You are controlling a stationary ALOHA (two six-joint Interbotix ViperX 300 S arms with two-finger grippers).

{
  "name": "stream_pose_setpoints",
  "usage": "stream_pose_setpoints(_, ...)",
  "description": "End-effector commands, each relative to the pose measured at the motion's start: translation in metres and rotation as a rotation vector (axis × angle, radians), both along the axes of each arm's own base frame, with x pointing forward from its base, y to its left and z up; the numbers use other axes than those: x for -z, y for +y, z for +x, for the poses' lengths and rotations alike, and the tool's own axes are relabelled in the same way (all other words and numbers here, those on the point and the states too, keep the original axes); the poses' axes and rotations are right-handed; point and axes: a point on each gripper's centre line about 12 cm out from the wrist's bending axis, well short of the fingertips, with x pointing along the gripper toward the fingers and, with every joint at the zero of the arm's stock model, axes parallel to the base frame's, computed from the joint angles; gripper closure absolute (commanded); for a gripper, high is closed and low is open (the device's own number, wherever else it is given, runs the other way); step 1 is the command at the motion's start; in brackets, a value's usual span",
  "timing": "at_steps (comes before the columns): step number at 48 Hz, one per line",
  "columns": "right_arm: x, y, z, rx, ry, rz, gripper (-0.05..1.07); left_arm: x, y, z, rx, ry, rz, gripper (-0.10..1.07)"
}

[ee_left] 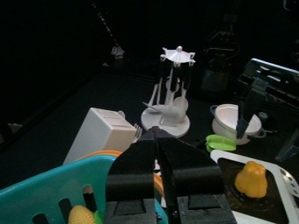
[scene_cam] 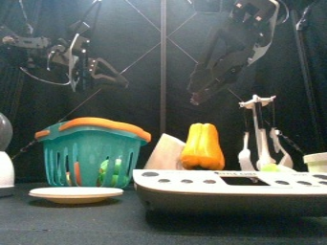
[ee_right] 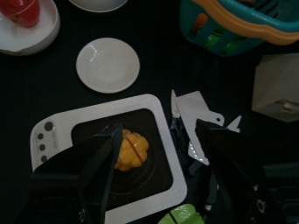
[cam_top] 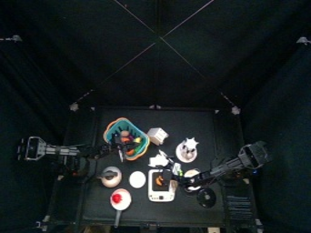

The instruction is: Grab cleaver

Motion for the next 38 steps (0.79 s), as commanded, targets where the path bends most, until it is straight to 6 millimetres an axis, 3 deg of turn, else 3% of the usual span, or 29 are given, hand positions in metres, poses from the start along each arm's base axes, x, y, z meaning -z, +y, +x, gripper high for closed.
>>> stream_pose_setpoints(1, -0.022, -0.02, 0.001, 0.091, -0.039, 0.02, 0.06, -0.005, 0.0, 0.002, 0.002, -0.009, 0.002, 0.63)
stream_pose_setpoints(7, -0.002, -0.053, -0.003, 0.225, 0.026, 0.062, 0.06, -0.004, 0.0, 0.003, 0.006, 0.004, -0.004, 0.63)
stream_pose_setpoints(11, 0.033, -0.071, -0.022, 0.331, 0.11, 0.215, 0.06, -0.004, 0.0, 0.003, 0.008, 0.009, -0.004, 0.63)
stream_pose_setpoints(19, 0.071, -0.081, -0.035, 0.351, 0.158, 0.321, 0.06, -0.002, 0.0, 0.002, 0.008, 0.013, -0.006, 0.63)
stream_pose_setpoints(29, 0.091, -0.079, -0.04, 0.364, 0.214, 0.332, 0.06, -0.001, -0.001, 0.001, 0.009, 0.016, -0.006, 0.63)
stream_pose_setpoints(38, 0.088, -0.096, -0.038, 0.384, 0.208, 0.28, 0.06, 0.0, 0.0, 0.001, 0.009, 0.024, -0.01, 0.63)
